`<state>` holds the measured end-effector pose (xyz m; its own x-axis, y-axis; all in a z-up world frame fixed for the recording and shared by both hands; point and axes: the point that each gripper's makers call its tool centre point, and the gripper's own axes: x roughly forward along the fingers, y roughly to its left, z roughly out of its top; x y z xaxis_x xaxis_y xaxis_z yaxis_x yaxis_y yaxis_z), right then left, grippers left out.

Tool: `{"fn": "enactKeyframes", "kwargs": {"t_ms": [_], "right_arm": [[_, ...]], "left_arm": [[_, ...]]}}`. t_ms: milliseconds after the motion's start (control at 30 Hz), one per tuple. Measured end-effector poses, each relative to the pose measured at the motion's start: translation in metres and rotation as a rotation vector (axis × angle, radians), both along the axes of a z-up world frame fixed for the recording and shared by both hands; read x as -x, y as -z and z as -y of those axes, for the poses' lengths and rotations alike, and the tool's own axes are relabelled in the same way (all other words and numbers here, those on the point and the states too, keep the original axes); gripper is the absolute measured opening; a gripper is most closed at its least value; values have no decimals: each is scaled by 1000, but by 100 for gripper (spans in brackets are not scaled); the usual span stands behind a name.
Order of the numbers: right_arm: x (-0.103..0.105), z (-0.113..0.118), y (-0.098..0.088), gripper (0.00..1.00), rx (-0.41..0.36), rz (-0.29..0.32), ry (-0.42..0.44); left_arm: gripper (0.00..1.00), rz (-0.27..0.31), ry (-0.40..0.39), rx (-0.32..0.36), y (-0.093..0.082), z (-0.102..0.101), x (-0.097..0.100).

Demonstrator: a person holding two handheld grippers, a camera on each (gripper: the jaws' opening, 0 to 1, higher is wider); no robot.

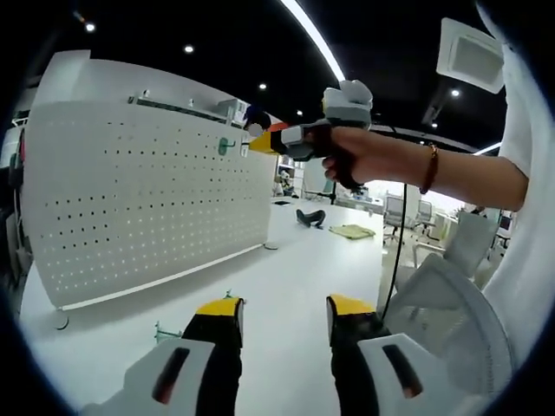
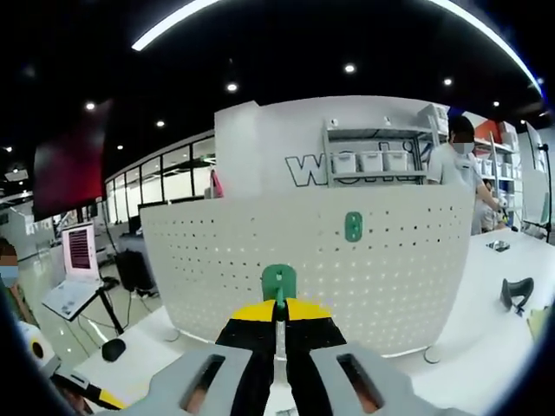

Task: Insert the hook assembly into the mounting plate slot until the hook locks in place.

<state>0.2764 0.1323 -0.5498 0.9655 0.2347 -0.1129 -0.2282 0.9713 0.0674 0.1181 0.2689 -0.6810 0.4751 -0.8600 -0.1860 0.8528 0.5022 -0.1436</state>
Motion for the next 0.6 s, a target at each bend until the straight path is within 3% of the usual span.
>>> {"fn": "enactKeyframes", "kwargs": {"t_ms": [600], "right_arm": [[-28, 10, -24, 1, 17, 49, 46]], "left_arm": [[42, -17, -19, 11, 8, -1, 2]]}}
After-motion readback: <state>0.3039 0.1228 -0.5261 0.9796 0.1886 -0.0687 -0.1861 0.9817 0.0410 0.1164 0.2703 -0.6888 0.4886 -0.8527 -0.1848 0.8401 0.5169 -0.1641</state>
